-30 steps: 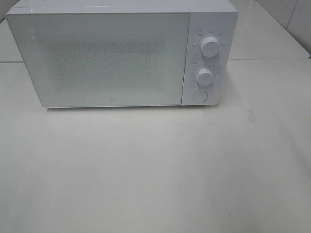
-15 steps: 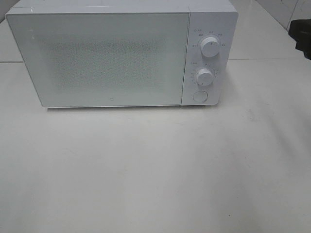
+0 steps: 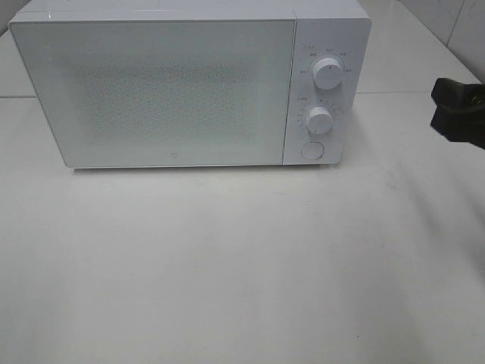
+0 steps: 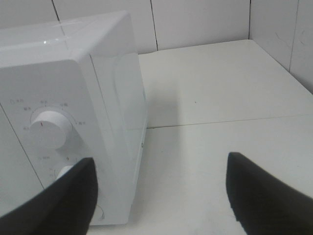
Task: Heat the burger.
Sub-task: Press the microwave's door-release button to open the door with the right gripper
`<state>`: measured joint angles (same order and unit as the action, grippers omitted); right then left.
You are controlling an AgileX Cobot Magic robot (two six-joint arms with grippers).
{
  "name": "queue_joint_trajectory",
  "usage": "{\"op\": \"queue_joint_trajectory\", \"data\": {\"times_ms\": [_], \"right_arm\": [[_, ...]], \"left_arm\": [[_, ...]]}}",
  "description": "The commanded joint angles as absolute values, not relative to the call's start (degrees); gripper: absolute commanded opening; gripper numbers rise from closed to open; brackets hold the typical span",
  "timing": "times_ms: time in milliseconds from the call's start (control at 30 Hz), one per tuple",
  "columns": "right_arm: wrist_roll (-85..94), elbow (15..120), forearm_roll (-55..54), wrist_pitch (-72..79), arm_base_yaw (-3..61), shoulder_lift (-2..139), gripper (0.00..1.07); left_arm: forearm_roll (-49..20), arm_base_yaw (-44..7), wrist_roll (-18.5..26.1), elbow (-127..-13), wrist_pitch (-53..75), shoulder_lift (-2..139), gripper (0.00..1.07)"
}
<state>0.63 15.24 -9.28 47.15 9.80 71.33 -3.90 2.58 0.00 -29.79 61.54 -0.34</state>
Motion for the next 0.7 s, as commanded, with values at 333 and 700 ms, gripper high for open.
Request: {"op": "queue_joint_trajectory", "data": {"times_ms": [333,700], "right_arm": [[15.07,12.95,-29.56,61.02,28.13,81.88,0.72],[15.70,15.36,-47.84,67.78,44.52,92.53,0.72]], "left_arm": [[-4.30,2.75,0.00,-29.74,61.42,-1.26,0.98],[-4.30,2.75,0.00,-29.74,61.42,-1.26,0.98]]}}
